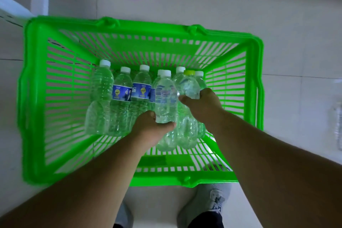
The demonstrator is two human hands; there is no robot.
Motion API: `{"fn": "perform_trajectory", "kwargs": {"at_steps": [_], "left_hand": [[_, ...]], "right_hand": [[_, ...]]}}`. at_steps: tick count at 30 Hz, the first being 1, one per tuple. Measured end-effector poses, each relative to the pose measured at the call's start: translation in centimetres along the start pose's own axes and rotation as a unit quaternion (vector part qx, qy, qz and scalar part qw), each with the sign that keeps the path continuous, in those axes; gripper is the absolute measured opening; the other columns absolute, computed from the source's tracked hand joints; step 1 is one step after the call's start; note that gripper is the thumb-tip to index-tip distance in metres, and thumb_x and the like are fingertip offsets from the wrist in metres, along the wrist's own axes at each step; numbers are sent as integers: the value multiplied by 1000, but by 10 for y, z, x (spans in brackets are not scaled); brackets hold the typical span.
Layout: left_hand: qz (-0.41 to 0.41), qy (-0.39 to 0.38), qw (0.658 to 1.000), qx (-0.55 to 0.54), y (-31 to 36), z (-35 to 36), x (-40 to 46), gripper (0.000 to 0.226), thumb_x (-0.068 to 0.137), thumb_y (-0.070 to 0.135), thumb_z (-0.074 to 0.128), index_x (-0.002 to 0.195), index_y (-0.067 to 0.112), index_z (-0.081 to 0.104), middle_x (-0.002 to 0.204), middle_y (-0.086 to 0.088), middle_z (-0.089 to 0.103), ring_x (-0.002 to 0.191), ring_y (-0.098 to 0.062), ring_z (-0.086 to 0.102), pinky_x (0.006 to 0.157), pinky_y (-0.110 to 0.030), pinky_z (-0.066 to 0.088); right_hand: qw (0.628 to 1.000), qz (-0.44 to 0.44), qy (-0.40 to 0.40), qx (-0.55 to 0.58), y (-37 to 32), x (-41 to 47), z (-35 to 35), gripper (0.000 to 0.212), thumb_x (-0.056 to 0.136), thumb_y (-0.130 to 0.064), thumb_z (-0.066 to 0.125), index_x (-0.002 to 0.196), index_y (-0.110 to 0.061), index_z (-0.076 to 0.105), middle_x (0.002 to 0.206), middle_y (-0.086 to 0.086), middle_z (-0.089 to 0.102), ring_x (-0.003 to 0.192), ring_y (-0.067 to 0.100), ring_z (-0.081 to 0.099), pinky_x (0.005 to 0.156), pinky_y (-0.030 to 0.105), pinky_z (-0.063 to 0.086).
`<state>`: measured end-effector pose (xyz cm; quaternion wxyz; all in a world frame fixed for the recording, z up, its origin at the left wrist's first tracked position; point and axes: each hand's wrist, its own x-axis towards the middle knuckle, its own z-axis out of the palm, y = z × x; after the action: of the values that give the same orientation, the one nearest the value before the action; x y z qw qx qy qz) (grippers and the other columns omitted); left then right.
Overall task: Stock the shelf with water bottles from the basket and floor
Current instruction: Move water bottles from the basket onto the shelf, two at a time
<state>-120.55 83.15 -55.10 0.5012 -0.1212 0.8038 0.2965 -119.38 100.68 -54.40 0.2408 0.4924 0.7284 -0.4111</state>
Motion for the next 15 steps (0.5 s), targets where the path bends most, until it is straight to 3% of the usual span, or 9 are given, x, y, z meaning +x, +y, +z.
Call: {"fn": "perform_trajectory", "kwargs": {"at_steps": [3,6,11,15], "left_hand": [[21,13,999,-31,3,-24,-31,60,66,51,81,106,8,67,105,-17,72,93,-34,71,75,-41,56],[40,21,998,-53,10,-57,-75,50,66,45,83,102,12,70,103,-16,74,95,-32,71,84,-50,57],[91,56,989,-100,41,-130,-177,30,68,36,88,92,26,71,90,8,76,87,-16,72,84,-38,57],[163,67,982,-72,76,-200,-278,29,72,29,86,95,27,69,89,13,76,84,-1,70,76,-22,52]], "right_hand": [[1000,-26,-9,11,-13,-31,-9,57,73,-55,79,110,-17,60,94,-2,66,80,17,65,61,27,48],[998,-57,-2,27,-36,-75,-30,44,73,-54,79,96,-20,64,82,-5,68,71,15,65,54,22,43],[990,-131,15,47,-106,-179,-90,31,77,-48,79,81,-19,66,61,-10,64,48,-4,56,40,9,35],[978,-178,53,97,-170,-289,-150,30,78,-45,78,72,-20,62,55,-16,63,50,-7,55,46,9,38]]}}
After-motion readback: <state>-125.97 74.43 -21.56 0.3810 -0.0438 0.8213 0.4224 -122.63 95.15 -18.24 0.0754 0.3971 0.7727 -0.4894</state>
